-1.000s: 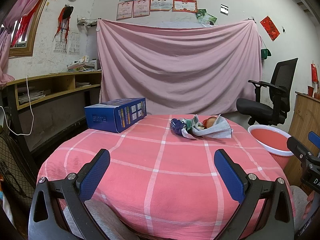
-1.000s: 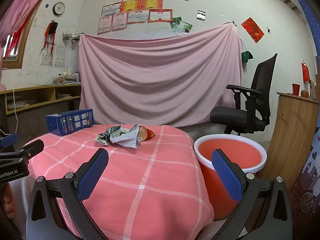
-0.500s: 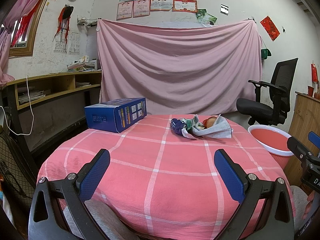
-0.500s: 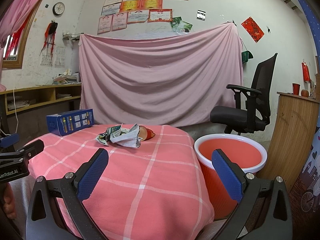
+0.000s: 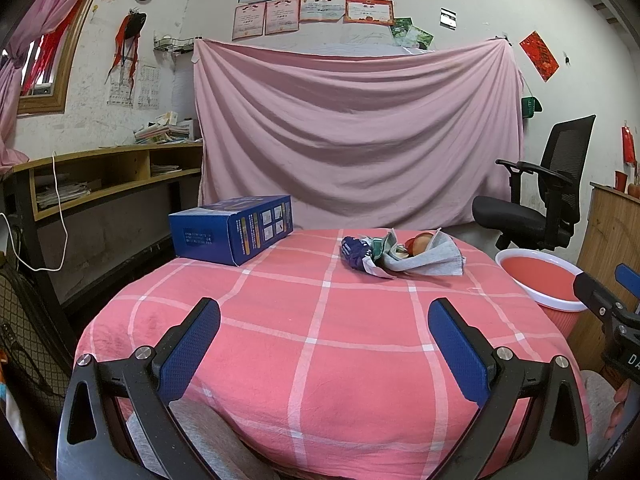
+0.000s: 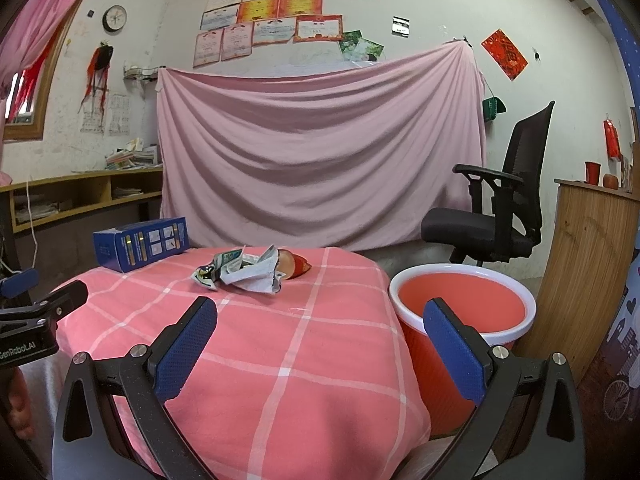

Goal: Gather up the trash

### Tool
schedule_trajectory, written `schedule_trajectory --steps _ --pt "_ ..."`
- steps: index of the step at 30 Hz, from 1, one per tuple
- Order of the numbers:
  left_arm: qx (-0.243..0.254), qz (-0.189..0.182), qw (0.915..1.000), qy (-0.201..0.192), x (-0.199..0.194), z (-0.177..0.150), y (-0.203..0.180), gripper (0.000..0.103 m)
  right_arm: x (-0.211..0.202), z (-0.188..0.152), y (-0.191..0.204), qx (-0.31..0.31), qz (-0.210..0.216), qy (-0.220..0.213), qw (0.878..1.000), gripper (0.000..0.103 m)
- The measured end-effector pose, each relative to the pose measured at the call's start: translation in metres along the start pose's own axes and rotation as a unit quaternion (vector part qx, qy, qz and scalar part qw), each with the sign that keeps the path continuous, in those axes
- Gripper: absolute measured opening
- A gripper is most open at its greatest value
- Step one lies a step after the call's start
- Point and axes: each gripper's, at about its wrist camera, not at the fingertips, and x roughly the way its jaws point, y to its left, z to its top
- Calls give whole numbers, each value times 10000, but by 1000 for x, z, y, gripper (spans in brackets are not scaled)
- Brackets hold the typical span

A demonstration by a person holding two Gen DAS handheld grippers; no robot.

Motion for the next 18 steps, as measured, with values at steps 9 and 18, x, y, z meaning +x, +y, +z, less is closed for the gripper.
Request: schedule_trajectory --steps 9,18 --pt "8 17 10000 7 0 -1 0 102 1 0 0 -10 -10 -3 10000 103" --pt "-34 11 9999 -134 -2 3 0 102 -2 3 0 10 -13 -67 10000 103"
